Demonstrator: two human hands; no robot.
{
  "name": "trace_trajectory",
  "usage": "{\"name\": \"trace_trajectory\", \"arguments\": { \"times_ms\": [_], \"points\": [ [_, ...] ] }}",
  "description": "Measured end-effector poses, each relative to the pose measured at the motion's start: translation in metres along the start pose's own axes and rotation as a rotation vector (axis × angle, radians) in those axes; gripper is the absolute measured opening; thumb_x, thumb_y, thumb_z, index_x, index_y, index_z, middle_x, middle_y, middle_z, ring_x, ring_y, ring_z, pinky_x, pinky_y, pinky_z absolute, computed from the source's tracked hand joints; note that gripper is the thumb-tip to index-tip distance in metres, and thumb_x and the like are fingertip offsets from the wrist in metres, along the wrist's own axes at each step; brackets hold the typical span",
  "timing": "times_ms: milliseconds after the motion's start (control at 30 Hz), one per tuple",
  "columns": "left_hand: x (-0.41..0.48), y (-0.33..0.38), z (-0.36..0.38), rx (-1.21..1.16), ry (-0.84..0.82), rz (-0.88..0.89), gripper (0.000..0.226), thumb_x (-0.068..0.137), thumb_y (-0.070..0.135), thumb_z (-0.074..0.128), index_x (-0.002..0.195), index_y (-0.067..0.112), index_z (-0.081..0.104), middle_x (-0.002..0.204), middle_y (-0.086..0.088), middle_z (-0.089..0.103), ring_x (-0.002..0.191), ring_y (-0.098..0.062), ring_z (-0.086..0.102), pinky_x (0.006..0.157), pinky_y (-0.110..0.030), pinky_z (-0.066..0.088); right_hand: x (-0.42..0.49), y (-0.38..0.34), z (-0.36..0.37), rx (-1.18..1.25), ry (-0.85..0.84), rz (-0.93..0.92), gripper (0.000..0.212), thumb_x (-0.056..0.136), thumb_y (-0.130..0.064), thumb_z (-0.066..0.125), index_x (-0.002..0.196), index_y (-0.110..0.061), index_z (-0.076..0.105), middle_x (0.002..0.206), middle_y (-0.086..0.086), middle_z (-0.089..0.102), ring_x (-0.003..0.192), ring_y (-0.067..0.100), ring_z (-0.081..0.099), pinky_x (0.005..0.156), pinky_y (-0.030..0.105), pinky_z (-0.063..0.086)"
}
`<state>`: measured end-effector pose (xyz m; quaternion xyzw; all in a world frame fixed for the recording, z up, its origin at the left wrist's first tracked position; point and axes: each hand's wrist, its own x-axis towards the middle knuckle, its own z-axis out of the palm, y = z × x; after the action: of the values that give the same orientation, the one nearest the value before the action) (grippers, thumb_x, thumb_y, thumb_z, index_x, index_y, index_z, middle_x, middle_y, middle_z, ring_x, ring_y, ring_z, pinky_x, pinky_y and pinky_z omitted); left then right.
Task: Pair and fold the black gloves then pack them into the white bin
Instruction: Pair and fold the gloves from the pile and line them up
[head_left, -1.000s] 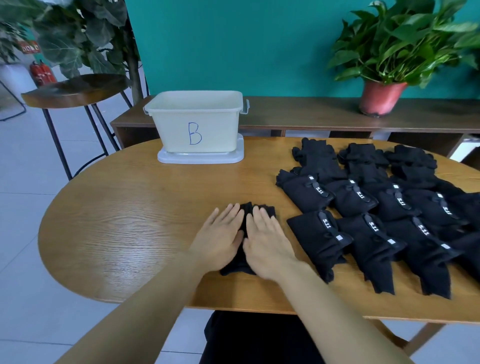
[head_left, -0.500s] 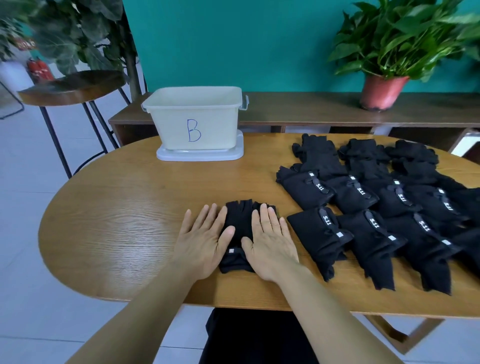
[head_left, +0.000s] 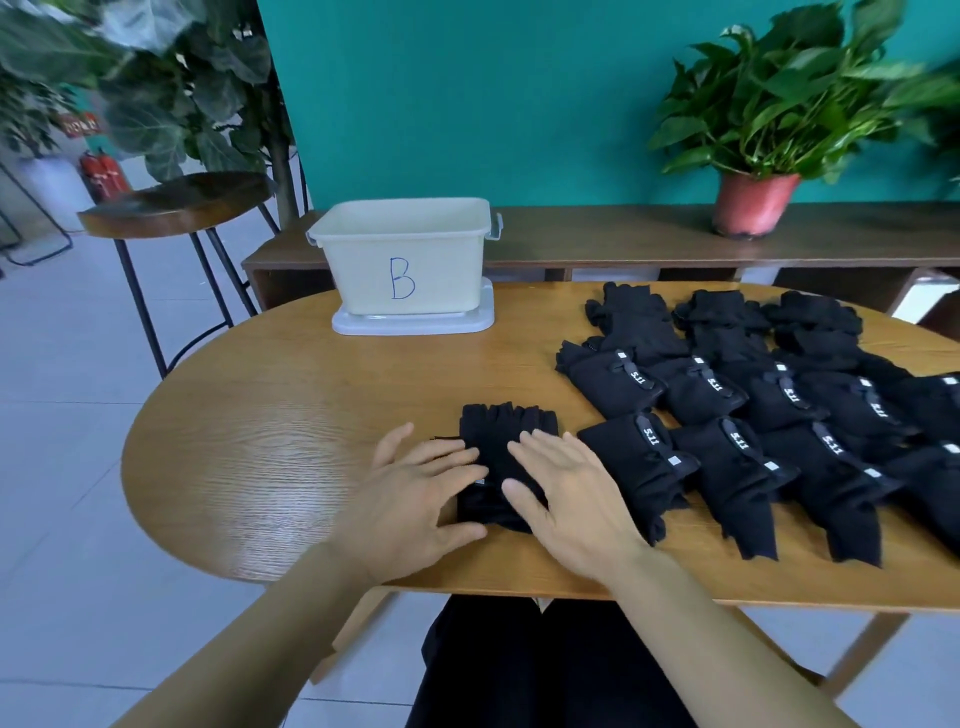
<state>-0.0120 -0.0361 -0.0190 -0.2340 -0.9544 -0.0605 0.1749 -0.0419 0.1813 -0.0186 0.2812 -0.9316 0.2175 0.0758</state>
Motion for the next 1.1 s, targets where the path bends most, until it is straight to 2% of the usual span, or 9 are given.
{"name": "trace_trajectory", "arguments": {
  "times_ms": [200, 333, 500, 600, 700, 767, 867, 1000, 1100],
  "points": [
    [0.006, 0.000, 0.001, -0.091, -0.049, -0.056, 0.063, 0.071, 0.066, 0.048, 0.117, 0.029, 0.070, 0.113, 0.014, 0.071, 0.114, -0.004, 0.060, 0.113, -0.034, 0.004, -0.017, 0.002, 0.000, -0.064, -0.088, -0.003, 0.081, 0.082, -0.064, 0.036, 0.148, -0.018, 0.041, 0.153, -0.002, 0.041, 0.145, 0.010, 0.028, 0.113, 0.016, -0.005],
    [0.010, 0.004, 0.002, -0.046, 0.006, -0.043, 0.043, 0.069, 0.051, 0.048, 0.097, 0.031, 0.075, 0.083, 0.018, 0.072, 0.086, -0.003, 0.066, 0.109, -0.034, 0.013, -0.014, 0.002, -0.001, -0.037, -0.028, -0.004, 0.066, 0.087, -0.046, 0.060, 0.145, -0.018, 0.045, 0.144, -0.003, 0.051, 0.139, 0.009, 0.036, 0.115, 0.016, 0.000],
    [0.010, 0.010, 0.001, -0.129, 0.052, -0.184, 0.042, 0.077, 0.049, 0.036, 0.092, 0.036, 0.072, 0.063, 0.020, 0.058, 0.072, 0.004, 0.054, 0.116, -0.034, 0.013, -0.011, 0.003, -0.003, -0.032, -0.043, -0.009, 0.062, 0.075, -0.034, 0.059, 0.135, -0.018, 0.054, 0.123, -0.005, 0.064, 0.118, 0.012, 0.054, 0.119, 0.022, 0.011],
    [0.007, 0.012, -0.002, -0.214, 0.050, -0.201, 0.040, 0.076, 0.057, 0.044, 0.099, 0.037, 0.071, 0.083, 0.024, 0.066, 0.094, 0.009, 0.054, 0.118, -0.033, 0.007, -0.011, 0.001, -0.005, -0.015, 0.010, -0.006, 0.036, 0.079, -0.021, 0.063, 0.115, -0.018, 0.065, 0.096, -0.008, 0.068, 0.097, 0.015, 0.058, 0.110, 0.029, 0.034],
    [0.002, 0.010, -0.005, -0.244, -0.052, -0.194, 0.059, 0.072, 0.064, 0.058, 0.123, 0.036, 0.058, 0.122, 0.029, 0.053, 0.126, 0.015, 0.032, 0.119, -0.033, -0.004, -0.011, -0.003, -0.009, 0.087, 0.084, 0.069, 0.025, 0.087, -0.018, 0.062, 0.111, -0.021, 0.065, 0.078, -0.019, 0.053, 0.091, 0.011, 0.051, 0.083, 0.017, 0.034],
    [0.000, 0.007, -0.002, -0.263, -0.097, -0.242, 0.042, 0.082, 0.052, 0.064, 0.119, 0.037, 0.051, 0.112, 0.028, 0.057, 0.114, 0.014, 0.040, 0.121, -0.035, -0.002, -0.011, -0.003, -0.009, 0.156, 0.083, 0.133, 0.024, 0.090, -0.025, 0.061, 0.114, -0.027, 0.063, 0.082, -0.015, 0.057, 0.094, 0.010, 0.051, 0.082, 0.020, 0.038],
    [0.004, 0.001, 0.004, -0.373, -0.002, -0.325, 0.012, 0.094, 0.039, 0.059, 0.098, 0.037, 0.047, 0.089, 0.018, 0.065, 0.092, 0.004, 0.058, 0.120, -0.037, 0.007, -0.008, -0.002, -0.004, 0.241, 0.120, 0.223, 0.028, 0.091, -0.036, 0.059, 0.119, -0.036, 0.058, 0.085, -0.013, 0.064, 0.090, 0.013, 0.056, 0.083, 0.030, 0.048],
    [0.020, -0.005, 0.010, -0.480, 0.013, -0.445, 0.014, 0.098, 0.038, 0.054, 0.110, 0.030, 0.055, 0.102, 0.016, 0.069, 0.111, 0.000, 0.059, 0.118, -0.033, 0.009, 0.004, -0.002, -0.002, 0.261, 0.201, 0.328, 0.038, 0.095, -0.033, 0.057, 0.132, -0.038, 0.048, 0.074, -0.013, 0.060, 0.079, 0.021, 0.060, 0.079, 0.039, 0.051],
    [0.029, -0.014, 0.022, -0.597, 0.057, -0.489, 0.005, 0.095, 0.042, 0.054, 0.099, 0.040, 0.055, 0.102, 0.019, 0.069, 0.110, 0.003, 0.059, 0.116, -0.048, 0.027, 0.017, -0.002, -0.001, 0.196, 0.260, 0.349, 0.047, 0.098, -0.029, 0.054, 0.143, -0.028, 0.041, 0.090, -0.008, 0.063, 0.085, 0.019, 0.062, 0.086, 0.039, 0.049]
  ]
}}
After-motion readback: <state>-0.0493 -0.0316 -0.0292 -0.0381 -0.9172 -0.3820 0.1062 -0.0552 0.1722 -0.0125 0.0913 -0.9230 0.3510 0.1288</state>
